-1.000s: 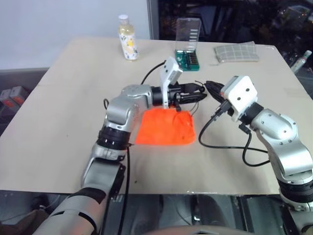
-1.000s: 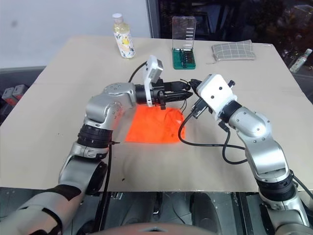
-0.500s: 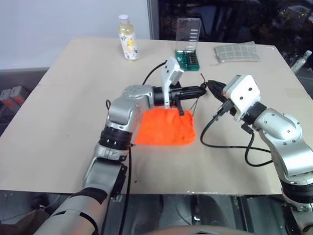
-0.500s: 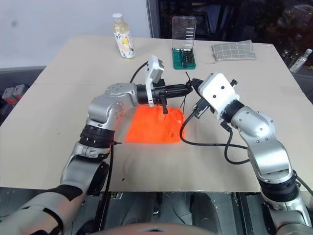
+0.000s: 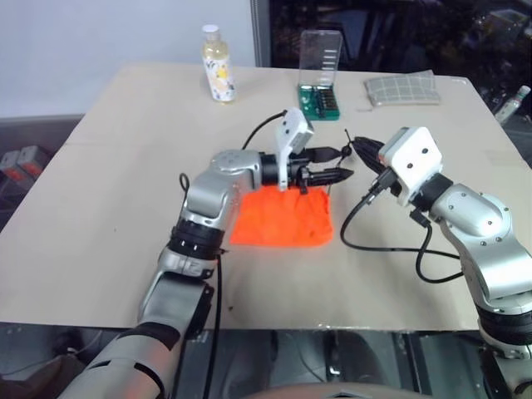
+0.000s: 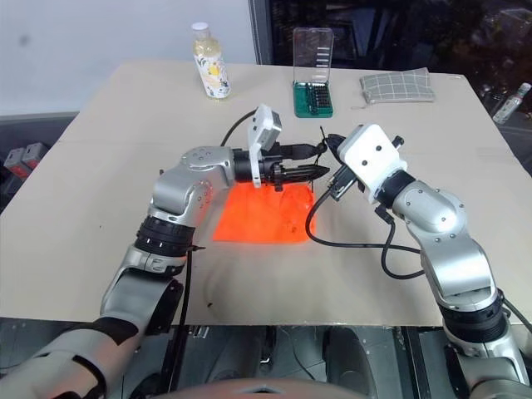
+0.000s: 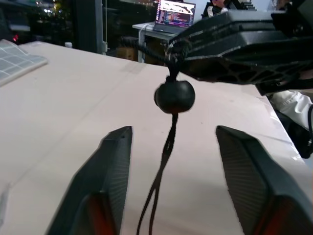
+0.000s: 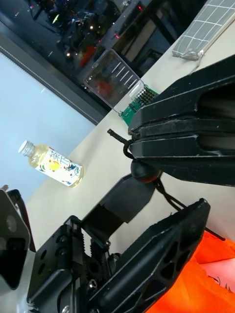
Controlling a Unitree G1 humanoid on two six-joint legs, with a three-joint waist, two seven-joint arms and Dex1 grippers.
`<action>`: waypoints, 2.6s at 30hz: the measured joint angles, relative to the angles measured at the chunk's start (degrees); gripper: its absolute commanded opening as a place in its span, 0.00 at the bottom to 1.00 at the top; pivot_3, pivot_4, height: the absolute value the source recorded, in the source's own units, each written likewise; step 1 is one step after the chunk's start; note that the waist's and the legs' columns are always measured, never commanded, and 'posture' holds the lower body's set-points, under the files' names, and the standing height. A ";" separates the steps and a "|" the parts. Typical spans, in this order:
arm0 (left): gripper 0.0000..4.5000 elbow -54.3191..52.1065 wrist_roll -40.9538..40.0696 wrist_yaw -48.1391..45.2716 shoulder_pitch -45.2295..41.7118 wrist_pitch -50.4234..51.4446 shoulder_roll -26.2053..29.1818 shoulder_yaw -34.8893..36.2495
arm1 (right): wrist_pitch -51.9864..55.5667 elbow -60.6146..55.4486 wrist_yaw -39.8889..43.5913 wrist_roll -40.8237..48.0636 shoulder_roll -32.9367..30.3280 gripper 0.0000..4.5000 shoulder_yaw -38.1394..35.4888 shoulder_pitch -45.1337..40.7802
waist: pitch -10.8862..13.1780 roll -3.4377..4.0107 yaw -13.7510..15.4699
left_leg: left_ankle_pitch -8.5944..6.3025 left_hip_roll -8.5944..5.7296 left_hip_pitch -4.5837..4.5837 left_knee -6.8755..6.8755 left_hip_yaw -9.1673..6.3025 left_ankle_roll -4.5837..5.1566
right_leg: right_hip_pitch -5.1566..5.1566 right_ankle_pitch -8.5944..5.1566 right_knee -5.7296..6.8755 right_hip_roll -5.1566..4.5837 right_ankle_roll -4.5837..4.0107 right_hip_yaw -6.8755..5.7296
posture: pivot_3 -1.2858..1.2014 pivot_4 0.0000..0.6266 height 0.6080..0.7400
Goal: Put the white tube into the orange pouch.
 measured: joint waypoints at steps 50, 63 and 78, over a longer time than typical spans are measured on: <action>0.05 3.35 4.74 0.88 4.00 -1.98 0.16 -3.22 | 3.53 15.69 -13.56 5.71 9.48 0.00 -15.74 -22.99 | 0.04 0.06 0.02 | 0.00 -0.01 -0.03 -0.18 0.02 0.00 | -0.07 0.05 -0.01 -0.06 0.04 0.01 | 0.52 0.24 1.00; 0.05 17.23 8.83 -1.45 -7.86 -13.71 9.91 -2.00 | 0.84 29.70 -14.49 7.79 0.72 0.00 -17.38 -35.55 | 0.34 0.32 -0.33 | 0.01 -0.08 -0.11 -0.30 0.16 0.01 | -0.31 0.06 0.01 -0.01 0.05 0.09 | 0.52 0.24 1.00; 0.36 24.95 12.32 -3.24 -9.23 -15.89 -0.86 -2.69 | 6.52 13.48 -17.55 9.95 -1.60 0.00 -26.40 -12.23 | 0.38 0.44 -0.43 | -0.38 -0.24 -0.78 0.57 0.30 0.60 | -0.42 0.22 -0.08 -0.25 0.40 0.16 | 0.52 0.24 1.00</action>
